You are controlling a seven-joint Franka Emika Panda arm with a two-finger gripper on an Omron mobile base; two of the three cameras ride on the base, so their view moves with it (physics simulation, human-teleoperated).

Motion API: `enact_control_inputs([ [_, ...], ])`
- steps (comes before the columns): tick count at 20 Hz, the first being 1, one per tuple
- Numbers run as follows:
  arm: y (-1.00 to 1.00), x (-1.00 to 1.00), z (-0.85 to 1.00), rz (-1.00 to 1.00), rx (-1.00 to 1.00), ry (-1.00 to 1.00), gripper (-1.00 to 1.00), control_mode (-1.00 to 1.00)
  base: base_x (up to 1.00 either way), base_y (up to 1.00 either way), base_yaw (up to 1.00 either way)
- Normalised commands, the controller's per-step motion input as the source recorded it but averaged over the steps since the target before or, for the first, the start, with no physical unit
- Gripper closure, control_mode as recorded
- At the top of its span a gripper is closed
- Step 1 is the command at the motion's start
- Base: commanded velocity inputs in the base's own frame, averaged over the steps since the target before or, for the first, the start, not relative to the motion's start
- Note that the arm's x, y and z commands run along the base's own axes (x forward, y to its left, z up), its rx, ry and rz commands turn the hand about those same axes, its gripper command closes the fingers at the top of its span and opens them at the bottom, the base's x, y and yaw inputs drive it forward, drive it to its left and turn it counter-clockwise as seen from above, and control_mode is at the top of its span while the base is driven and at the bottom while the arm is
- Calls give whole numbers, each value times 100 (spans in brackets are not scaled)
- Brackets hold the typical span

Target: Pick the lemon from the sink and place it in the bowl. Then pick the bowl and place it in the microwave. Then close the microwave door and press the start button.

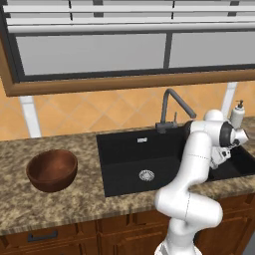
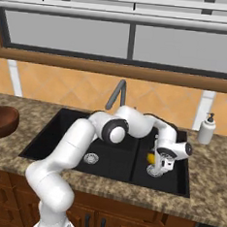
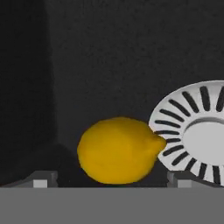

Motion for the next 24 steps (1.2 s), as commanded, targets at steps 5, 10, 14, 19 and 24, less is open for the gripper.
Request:
enact_control_inputs([
  [5,0,53,-49,-7,0,3,-100,-100,0,0,0],
  [10,-2,19,-43,-3,0,0,-100,-100,0,0,0],
  [14,18,-24,-17,0,0,0,-100,-100,0,0,0],
  [19,57,-19,-15,0,-2,0,-100,-100,0,0,0],
  [24,34,-2,-3,0,-1,0,100,-100,0,0,0],
])
